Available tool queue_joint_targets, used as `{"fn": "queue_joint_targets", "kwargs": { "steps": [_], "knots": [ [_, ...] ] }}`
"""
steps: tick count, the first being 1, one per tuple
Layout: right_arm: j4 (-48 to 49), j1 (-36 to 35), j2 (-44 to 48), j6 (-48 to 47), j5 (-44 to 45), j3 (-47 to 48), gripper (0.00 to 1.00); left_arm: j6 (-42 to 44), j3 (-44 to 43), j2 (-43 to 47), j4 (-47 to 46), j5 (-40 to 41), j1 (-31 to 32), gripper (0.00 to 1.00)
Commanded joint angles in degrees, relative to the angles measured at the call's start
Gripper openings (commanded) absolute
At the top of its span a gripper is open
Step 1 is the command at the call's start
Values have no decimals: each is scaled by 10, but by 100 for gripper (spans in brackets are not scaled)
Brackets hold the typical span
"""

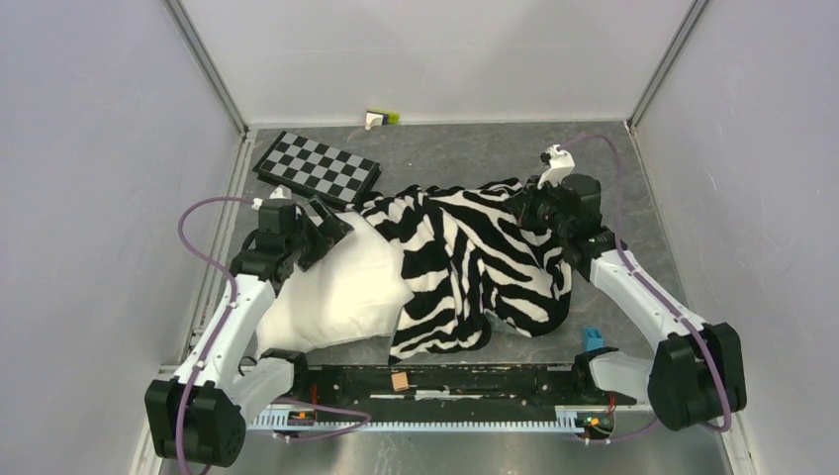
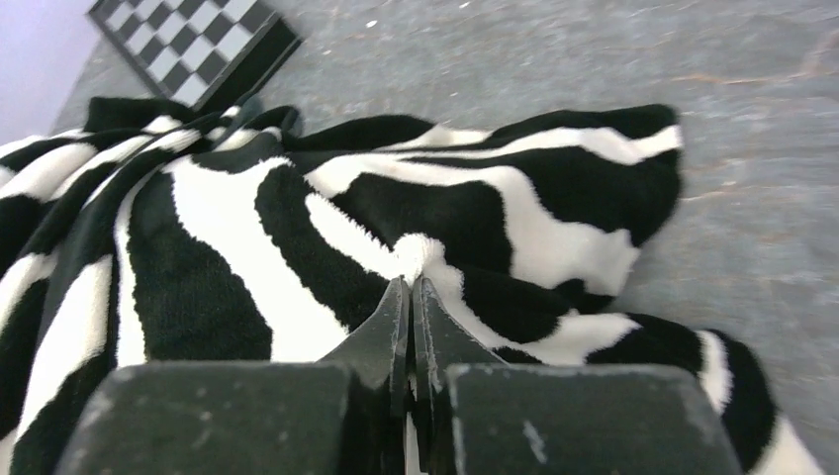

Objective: Remove the pillowcase from the pillow

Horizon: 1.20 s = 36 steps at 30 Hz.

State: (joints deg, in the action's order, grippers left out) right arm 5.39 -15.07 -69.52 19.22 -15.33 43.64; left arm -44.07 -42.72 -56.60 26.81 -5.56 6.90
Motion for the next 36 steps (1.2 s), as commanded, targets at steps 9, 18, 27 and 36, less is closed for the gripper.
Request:
{"fn": "queue_joint_targets", "kwargs": {
  "steps": [9, 18, 27, 36],
  "knots": [
    [-105, 154, 90, -40, 307, 72, 0, -9, 41, -7, 30, 54, 3, 100],
    [-106, 347, 206, 114, 448, 24, 0, -1, 41, -12, 41, 84, 2, 100],
    [37, 364, 220, 40, 35, -8, 65, 33, -10, -7, 55, 59, 3, 100],
    [-34, 234, 141, -10, -171, 58, 98, 117, -186, 20, 208, 99, 2, 100]
  ]
}}
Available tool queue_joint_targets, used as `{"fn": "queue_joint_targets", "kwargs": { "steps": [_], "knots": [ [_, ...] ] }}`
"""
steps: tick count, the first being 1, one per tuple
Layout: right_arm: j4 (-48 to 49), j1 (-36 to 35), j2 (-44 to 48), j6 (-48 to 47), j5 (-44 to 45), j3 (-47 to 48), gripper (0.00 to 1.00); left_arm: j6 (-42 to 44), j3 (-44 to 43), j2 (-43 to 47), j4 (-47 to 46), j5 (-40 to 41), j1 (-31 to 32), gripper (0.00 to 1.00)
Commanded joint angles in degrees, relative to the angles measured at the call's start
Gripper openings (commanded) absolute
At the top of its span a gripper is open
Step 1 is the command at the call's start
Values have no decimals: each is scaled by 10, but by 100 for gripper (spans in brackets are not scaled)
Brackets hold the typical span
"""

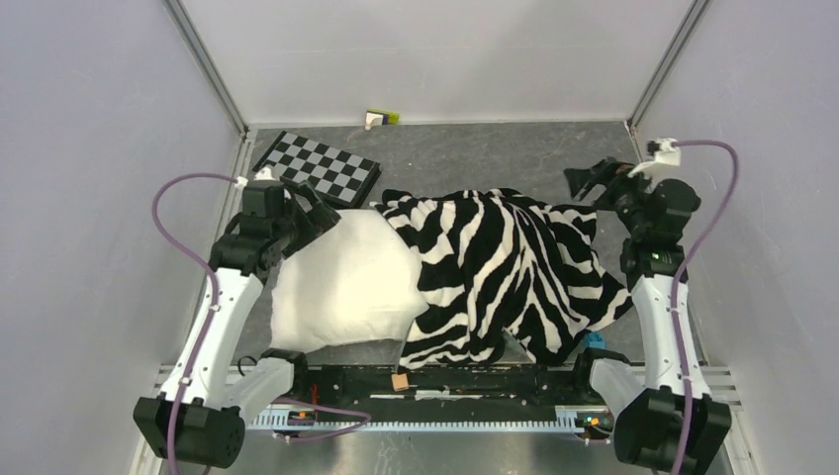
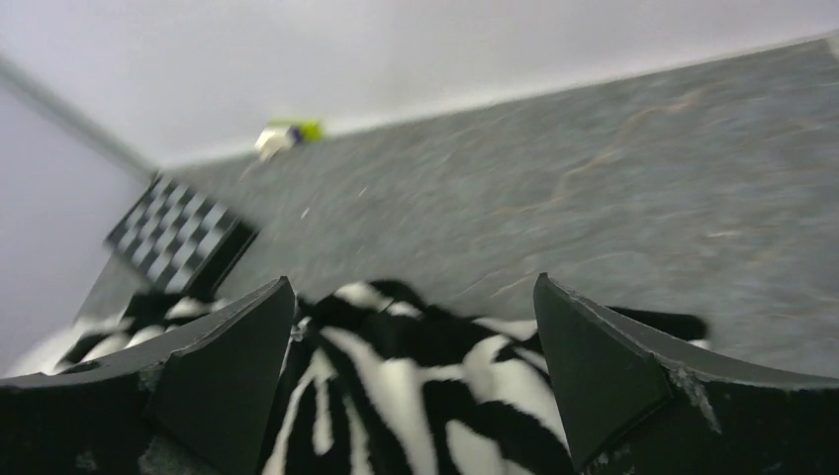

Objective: Remove the pillowcase from the pillow

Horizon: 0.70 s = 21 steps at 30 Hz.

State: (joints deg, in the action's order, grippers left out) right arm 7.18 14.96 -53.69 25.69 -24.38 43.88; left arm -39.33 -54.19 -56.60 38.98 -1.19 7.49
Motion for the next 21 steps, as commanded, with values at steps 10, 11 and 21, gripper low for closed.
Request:
{"fn": "queue_joint_targets", "kwargs": {
  "steps": [10, 11, 21],
  "knots": [
    [-154, -230, -88, -177, -37, 44, 98, 148, -56, 8, 102, 71, -108, 100],
    [-166, -248, -91, -183, -18, 46, 98, 145, -44, 4, 97, 42, -128, 100],
    [-198, -315, -113, -197, 101, 19, 60, 71, 72, -71, 5, -251, -150, 100]
  ]
}}
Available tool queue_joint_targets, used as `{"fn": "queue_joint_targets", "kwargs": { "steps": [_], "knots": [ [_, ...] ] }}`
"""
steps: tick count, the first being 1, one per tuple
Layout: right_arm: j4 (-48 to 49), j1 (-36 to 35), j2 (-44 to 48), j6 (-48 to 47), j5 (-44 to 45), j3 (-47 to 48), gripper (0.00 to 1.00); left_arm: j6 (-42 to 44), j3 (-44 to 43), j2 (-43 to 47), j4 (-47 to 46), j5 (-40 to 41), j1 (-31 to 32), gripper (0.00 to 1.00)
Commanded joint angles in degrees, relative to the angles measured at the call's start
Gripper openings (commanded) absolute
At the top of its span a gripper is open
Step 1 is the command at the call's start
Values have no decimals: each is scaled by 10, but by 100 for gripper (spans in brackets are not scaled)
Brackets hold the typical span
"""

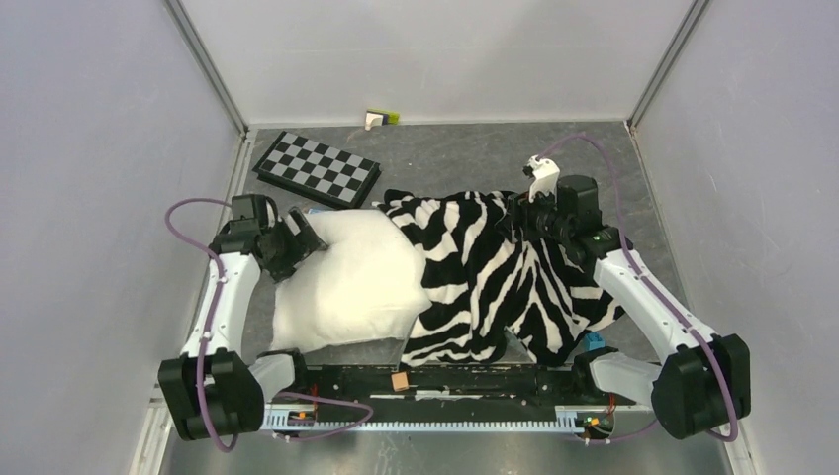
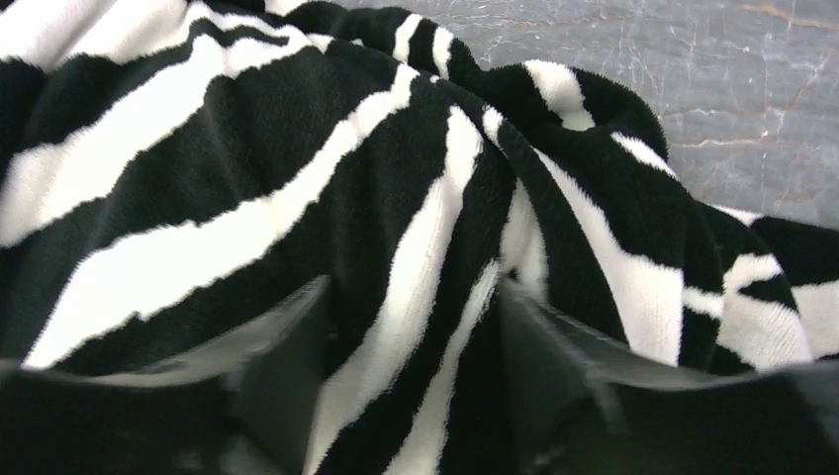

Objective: Remove the pillowcase from the pillow

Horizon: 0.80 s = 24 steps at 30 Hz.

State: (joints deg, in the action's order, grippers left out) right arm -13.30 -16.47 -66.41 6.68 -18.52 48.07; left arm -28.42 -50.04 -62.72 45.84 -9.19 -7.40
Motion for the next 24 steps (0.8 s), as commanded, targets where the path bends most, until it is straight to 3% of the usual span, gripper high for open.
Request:
{"fn": "queue_joint_targets", "kwargs": {
  "steps": [1, 3, 4, 5, 9, 11, 18, 24],
  "knots": [
    [18, -1, 20, 1, 37, -33, 49, -64, 57, -6, -99, -198, -1, 100],
    [35, -1, 26, 15, 26, -39, 24, -97, 87, -9, -143, -215, 7, 100],
    [39, -2, 27, 19, 23, -38, 11, -101, 92, -15, -156, -222, 13, 95],
    [42, -1, 29, 23, 23, -36, 2, -106, 99, -20, -175, -236, 14, 83],
    [37, -1, 44, 23, 65, -18, 0, -117, 95, -12, -202, -234, 11, 25],
    [20, -1, 58, 22, 123, -4, 0, -115, 76, 0, -186, -208, 5, 3],
    [-9, 39, 112, 5, 331, 37, 0, -34, -60, 21, -60, -102, -63, 2],
    [-42, 147, 89, 6, 399, 109, 0, -46, -136, 43, -13, 24, -128, 2]
  ]
}}
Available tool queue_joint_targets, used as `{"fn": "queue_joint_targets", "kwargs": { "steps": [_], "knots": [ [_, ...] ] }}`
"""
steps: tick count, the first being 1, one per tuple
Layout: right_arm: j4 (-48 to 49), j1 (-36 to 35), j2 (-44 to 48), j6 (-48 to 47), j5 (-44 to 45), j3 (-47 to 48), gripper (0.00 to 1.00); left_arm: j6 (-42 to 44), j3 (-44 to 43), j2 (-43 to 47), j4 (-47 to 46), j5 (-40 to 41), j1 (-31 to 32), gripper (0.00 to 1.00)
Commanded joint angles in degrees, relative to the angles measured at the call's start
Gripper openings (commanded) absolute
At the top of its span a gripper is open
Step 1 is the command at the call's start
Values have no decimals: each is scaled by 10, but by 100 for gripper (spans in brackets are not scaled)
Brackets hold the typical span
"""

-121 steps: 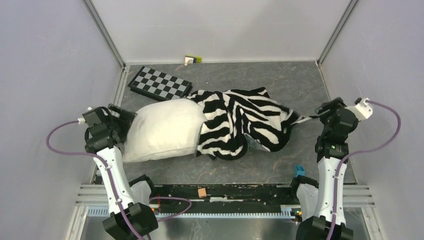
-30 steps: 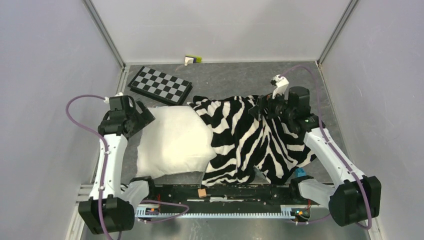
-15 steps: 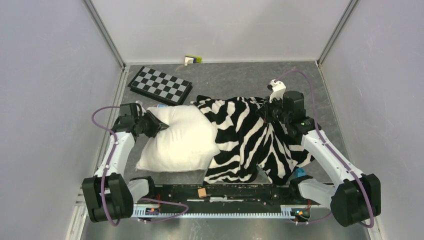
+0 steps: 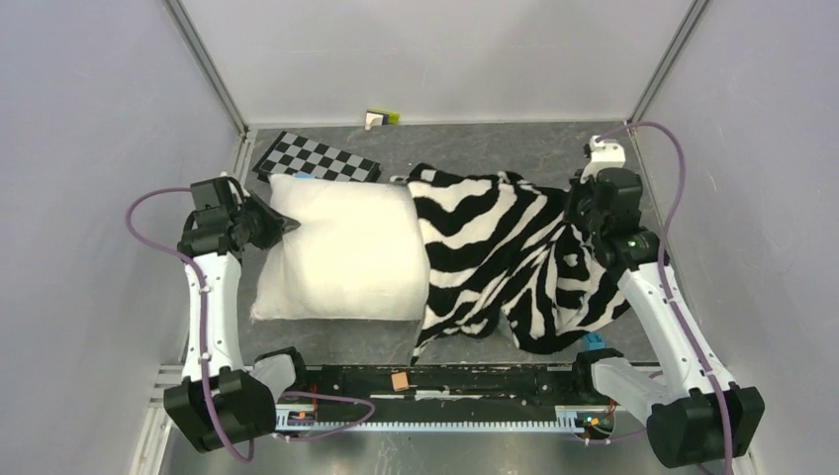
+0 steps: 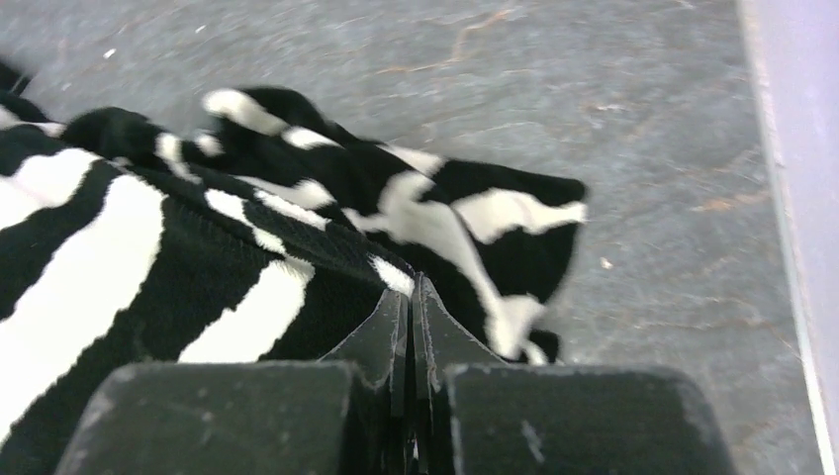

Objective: Remove the pillowcase from the pillow

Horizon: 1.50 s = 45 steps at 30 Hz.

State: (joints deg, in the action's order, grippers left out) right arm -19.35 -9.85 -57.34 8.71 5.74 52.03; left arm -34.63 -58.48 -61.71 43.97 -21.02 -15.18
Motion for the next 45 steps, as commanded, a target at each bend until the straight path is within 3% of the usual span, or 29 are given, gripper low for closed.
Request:
{"fn": "queue_joint_targets", "kwargs": {
  "steps": [1, 6, 12, 15, 17, 20, 24, 39, 42, 45],
  "knots": [
    [20, 94, -1, -5, 164, 72, 0, 3, -45, 43, -9, 148, -57, 2],
    [41, 144, 14, 25, 218, 68, 0, -42, -28, 75, -27, 208, -78, 2],
    [41, 168, 34, 54, 365, 57, 0, -58, -16, 59, -18, 225, -128, 2],
    [73, 170, 63, 54, 338, 34, 0, -61, -4, 56, -34, 213, -138, 2],
    [113, 170, 81, 40, 268, 10, 0, -59, 4, 55, -48, 185, -138, 2],
    [106, 170, 88, 47, 232, 11, 0, -60, 8, 53, -51, 190, -138, 2],
    [35, 173, 67, 79, 408, 49, 0, -55, -10, 49, -24, 237, -151, 2],
    [16, 176, 81, 142, 593, 77, 0, -126, -47, 112, 8, 431, -160, 2],
    [33, 177, 68, 128, 559, 104, 0, -139, -90, 93, 3, 412, -160, 2],
    [121, 177, 67, 62, 382, 85, 0, -130, -92, 63, -61, 274, -159, 2]
  ]
}}
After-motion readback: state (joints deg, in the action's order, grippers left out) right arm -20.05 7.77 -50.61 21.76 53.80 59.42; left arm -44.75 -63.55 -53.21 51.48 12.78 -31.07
